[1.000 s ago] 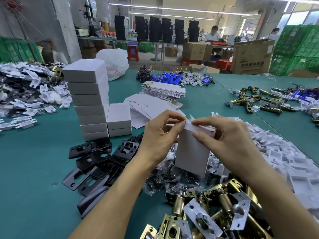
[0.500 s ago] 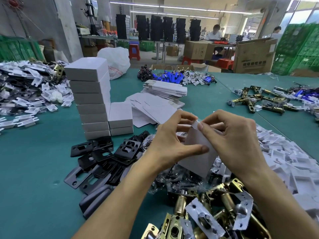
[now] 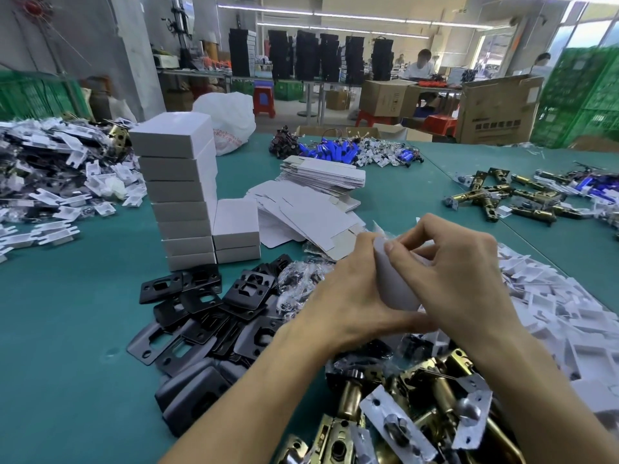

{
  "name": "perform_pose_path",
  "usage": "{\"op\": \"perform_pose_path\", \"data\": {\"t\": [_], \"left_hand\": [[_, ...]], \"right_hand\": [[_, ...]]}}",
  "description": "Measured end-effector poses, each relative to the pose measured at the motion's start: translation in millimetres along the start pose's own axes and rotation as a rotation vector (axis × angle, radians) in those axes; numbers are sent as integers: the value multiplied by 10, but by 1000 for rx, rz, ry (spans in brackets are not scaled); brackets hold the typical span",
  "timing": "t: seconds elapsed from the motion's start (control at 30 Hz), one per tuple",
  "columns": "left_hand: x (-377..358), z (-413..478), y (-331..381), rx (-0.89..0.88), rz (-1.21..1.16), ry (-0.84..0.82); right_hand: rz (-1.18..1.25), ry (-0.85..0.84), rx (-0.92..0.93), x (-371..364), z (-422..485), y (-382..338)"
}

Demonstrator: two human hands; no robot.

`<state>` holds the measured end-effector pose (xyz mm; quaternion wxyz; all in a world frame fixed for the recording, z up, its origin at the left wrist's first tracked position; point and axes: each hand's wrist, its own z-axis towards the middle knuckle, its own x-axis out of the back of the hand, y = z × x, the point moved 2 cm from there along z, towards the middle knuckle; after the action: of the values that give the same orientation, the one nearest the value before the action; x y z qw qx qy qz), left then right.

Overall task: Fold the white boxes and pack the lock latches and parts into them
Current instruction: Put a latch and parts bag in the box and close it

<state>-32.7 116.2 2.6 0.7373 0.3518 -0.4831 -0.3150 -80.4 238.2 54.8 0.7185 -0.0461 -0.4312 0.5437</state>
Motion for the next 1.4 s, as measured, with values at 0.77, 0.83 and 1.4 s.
{"op": "perform_pose_path", "data": {"t": [0.77, 0.83, 1.4], "left_hand": [[2, 1, 46, 29, 134, 12], [-1, 2, 46, 19, 127, 11], [66, 29, -165, -5, -79, 82]], "right_hand": [[-86, 37, -19, 3, 20, -34], [-77, 32, -27, 21, 31, -25], [258, -236, -85, 24, 52, 102]]}}
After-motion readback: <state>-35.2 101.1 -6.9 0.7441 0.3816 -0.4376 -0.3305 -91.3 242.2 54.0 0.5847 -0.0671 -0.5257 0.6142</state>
